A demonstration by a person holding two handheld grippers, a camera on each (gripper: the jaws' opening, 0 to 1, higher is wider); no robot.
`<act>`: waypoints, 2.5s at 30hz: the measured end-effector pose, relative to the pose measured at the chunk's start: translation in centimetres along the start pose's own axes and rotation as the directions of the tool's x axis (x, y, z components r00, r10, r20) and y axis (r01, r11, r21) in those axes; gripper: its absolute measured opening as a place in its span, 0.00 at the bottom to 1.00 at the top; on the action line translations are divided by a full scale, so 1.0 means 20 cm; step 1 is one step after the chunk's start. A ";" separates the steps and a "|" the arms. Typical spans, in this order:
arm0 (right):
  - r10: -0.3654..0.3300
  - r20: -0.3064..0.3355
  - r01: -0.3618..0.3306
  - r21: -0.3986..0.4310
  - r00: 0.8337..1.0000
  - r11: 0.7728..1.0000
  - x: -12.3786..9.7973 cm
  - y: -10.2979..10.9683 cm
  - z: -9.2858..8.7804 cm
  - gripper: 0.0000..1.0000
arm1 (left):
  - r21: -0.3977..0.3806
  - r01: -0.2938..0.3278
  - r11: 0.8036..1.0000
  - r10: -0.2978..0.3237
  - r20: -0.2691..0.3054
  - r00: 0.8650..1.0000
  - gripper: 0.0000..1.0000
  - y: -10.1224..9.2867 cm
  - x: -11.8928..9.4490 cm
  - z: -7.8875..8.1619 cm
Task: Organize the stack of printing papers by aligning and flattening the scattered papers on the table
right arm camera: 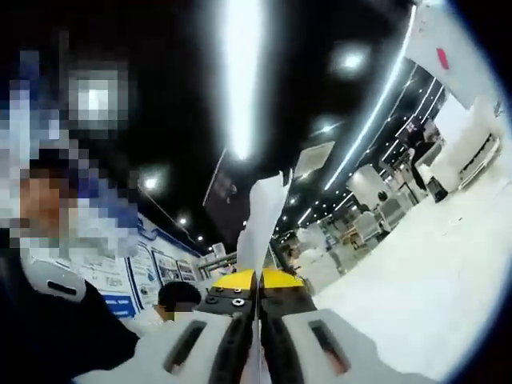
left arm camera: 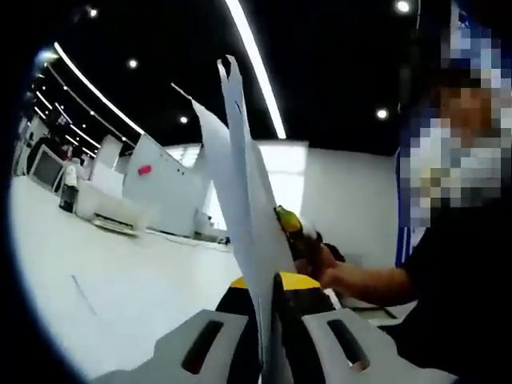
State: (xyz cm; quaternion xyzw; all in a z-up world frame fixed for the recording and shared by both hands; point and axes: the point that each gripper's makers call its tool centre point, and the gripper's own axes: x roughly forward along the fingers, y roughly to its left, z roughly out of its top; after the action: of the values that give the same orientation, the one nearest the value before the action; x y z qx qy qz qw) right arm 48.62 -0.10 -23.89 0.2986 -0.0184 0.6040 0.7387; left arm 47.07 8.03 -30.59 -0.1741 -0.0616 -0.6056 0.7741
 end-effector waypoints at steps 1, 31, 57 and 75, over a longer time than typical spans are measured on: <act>-0.003 -0.017 0.003 -0.006 1.000 1.000 0.01 0.00 0.00 0.00 | -0.003 0.001 1.000 -0.001 0.000 1.000 0.06 0.00 0.00 0.00; 0.015 -0.399 -0.093 -0.178 0.917 0.980 0.17 -0.02 0.01 0.00 | -0.099 0.008 0.995 -0.007 0.013 1.000 0.07 -0.01 -0.01 0.01; -0.231 -0.321 0.085 -0.411 0.918 0.908 -0.03 -0.17 0.06 0.25 | 0.156 -0.179 0.971 0.184 -0.018 0.983 0.05 0.10 -0.05 0.01; -0.368 -0.266 0.237 -0.419 0.891 0.877 -0.29 -0.31 0.10 0.29 | 0.016 -0.218 0.976 0.219 -0.057 0.974 0.06 0.11 -0.31 0.09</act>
State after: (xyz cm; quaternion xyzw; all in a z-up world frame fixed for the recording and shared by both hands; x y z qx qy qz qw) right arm 53.37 -6.65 -27.05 0.0431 0.0409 0.5064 0.8603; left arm 47.74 14.75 -31.18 -0.1584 -0.0226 -0.5213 0.8382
